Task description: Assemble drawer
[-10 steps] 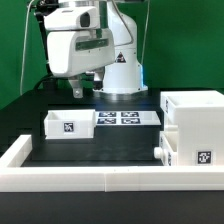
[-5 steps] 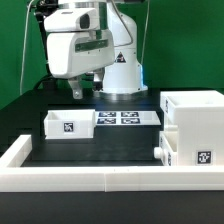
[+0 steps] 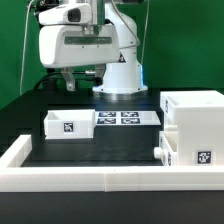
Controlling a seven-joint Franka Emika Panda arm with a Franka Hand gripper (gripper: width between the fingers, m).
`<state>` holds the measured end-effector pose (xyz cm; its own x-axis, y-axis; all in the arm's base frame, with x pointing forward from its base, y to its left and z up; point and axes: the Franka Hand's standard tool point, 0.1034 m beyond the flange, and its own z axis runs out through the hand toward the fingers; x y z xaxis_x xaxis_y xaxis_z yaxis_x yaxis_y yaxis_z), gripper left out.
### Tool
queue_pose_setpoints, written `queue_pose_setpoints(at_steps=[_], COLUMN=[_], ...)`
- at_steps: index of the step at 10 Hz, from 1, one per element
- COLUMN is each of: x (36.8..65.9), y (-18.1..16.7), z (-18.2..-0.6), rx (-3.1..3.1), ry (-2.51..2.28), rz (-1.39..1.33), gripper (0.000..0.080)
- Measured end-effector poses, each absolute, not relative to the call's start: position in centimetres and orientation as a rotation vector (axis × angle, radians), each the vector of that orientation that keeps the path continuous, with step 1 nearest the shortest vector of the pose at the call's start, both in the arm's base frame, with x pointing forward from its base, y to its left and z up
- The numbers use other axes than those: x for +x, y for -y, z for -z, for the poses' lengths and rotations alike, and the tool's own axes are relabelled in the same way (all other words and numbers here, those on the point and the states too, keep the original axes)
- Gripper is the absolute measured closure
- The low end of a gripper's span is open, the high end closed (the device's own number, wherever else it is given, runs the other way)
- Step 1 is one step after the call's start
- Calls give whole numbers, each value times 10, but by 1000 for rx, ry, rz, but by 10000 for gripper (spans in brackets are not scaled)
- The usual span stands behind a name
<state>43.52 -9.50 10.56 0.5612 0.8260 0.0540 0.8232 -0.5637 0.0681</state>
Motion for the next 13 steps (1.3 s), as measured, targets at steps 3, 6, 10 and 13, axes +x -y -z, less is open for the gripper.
queue_pose_setpoints(at_steps=[3, 6, 10, 13], x=[435, 429, 417, 417], y=[95, 108, 110, 111], z=[-105, -107, -102, -102], rx=[2752, 2818, 2977, 2967], ry=[-1438, -1231, -714, -752], rz=[-122, -183, -208, -208], gripper=[151, 151, 151, 151])
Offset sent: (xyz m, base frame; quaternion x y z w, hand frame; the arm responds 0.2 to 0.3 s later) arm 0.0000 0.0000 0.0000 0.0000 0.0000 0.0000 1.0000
